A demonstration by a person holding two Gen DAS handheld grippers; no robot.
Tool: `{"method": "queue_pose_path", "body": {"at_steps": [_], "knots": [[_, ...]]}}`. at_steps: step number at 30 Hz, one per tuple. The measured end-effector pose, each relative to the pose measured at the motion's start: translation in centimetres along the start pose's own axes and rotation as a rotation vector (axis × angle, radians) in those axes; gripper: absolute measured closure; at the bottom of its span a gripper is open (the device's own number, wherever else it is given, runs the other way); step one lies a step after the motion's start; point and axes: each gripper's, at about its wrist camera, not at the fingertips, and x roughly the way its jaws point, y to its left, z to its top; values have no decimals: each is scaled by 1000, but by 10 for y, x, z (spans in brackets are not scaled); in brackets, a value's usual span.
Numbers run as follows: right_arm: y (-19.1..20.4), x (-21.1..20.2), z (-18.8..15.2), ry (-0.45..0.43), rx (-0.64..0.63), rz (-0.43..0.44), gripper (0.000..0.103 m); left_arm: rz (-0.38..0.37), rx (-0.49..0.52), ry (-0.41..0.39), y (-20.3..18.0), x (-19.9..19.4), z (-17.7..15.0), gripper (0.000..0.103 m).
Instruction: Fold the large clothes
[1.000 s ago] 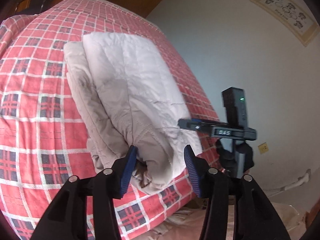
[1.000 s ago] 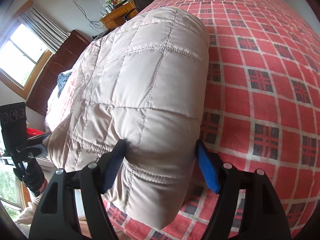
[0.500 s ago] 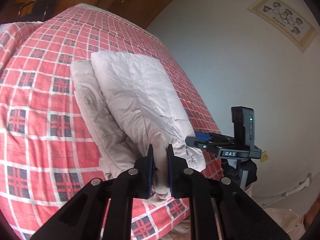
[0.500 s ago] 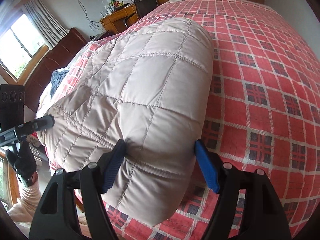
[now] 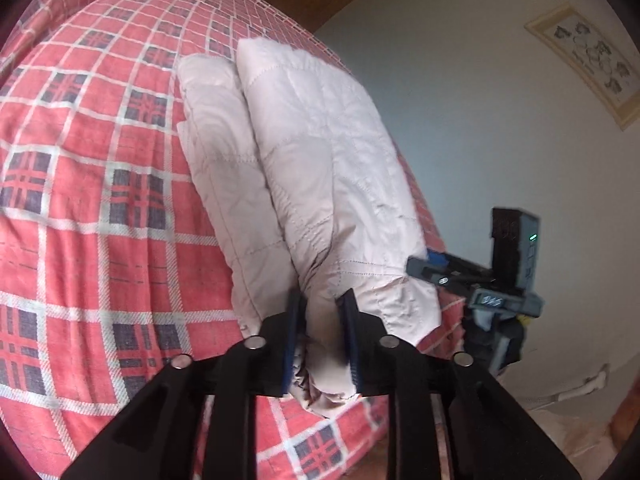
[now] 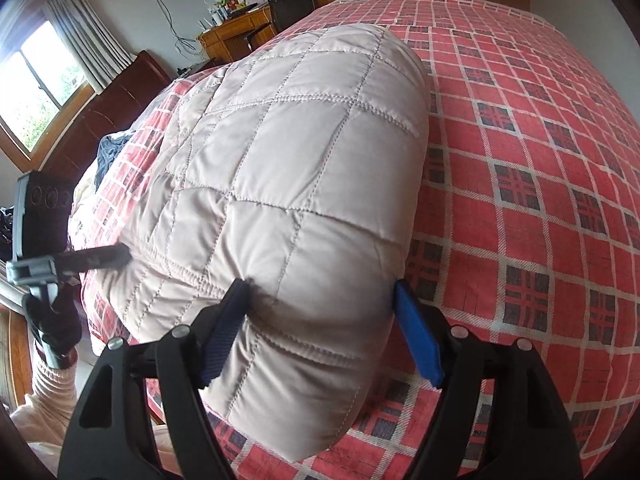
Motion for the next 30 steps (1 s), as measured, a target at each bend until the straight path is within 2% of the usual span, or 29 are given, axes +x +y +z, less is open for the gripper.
{"method": "queue_pose_path", "body": {"at_steps": [4, 7, 16, 22, 24, 25, 27, 30], "knots": [[-1, 0, 0, 0, -1, 2, 29, 43, 26, -81, -5, -31, 15, 62], [-2, 1, 0, 0, -1, 5, 29, 98, 35, -112, -4, -37, 36, 60], [-4, 2, 1, 2, 1, 11, 29, 129, -17, -94, 14, -9, 107, 56], [-3, 2, 2, 8, -6, 7, 29, 82, -41, -73, 18, 14, 131, 55], [-2, 2, 3, 10, -6, 5, 29, 96, -41, -61, 17, 25, 137, 58], [-2, 2, 3, 9, -6, 4, 29, 104, -41, -60, 17, 29, 139, 73], [-3, 1, 4, 6, -1, 2, 29, 91, -43, -57, 16, 35, 143, 89], [-2, -3, 5, -3, 3, 7, 29, 20, -41, -91, 6, 24, 150, 93]]}}
